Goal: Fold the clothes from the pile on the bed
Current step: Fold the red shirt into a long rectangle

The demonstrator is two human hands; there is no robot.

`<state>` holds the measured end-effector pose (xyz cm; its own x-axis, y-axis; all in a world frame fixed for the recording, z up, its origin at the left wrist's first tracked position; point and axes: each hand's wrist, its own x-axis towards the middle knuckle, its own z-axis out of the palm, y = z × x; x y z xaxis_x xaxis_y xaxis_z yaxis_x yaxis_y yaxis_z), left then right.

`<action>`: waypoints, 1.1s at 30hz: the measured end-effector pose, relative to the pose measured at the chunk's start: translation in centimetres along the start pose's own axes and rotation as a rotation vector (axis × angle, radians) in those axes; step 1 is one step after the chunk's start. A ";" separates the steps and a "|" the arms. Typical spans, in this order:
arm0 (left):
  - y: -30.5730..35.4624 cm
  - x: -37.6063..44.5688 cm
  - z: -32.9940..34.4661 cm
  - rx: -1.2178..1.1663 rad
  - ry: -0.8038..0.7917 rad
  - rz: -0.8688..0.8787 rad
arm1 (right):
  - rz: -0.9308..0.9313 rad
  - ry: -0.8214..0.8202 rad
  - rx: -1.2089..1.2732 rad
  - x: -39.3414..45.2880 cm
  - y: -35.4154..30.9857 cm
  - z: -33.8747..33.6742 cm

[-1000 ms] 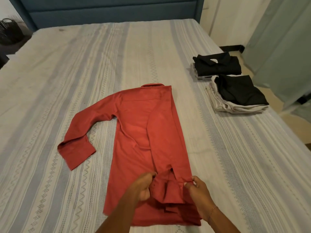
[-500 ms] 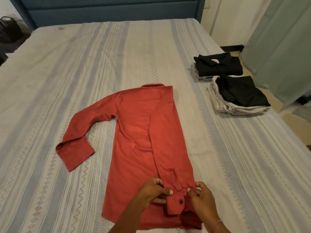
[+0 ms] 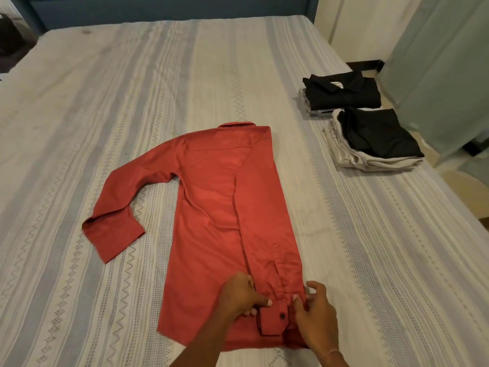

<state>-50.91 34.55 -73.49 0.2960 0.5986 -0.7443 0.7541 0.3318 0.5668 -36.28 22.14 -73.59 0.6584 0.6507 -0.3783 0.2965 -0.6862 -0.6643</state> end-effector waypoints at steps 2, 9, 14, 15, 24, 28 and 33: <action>0.6 0.1 -0.7 0.270 0.176 -0.005 | -0.090 0.037 -0.158 0.2 0.1 0.1; 4.1 3.4 -3.0 0.443 0.533 0.352 | -0.582 0.113 -0.344 3.9 -2.6 2.2; 6.6 10.0 -5.0 0.582 0.686 0.518 | -0.693 0.016 -0.411 9.7 -7.7 5.2; 7.1 11.4 -5.5 0.618 0.715 0.541 | -0.693 0.004 -0.420 11.2 -8.5 5.8; 13.8 21.6 -10.5 0.786 0.786 0.615 | -0.741 -0.052 -0.478 25.3 -15.1 7.3; 16.3 24.9 -12.2 0.774 0.761 0.606 | -0.785 -0.079 -0.499 30.4 -18.2 7.6; 16.1 26.8 -12.6 0.758 0.722 0.598 | -0.832 -0.075 -0.537 36.2 -22.3 8.6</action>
<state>-38.18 65.10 -79.82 0.5022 0.8618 0.0717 0.8342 -0.5046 0.2224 -25.01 63.82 -78.03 0.0577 0.9981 0.0235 0.9306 -0.0452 -0.3631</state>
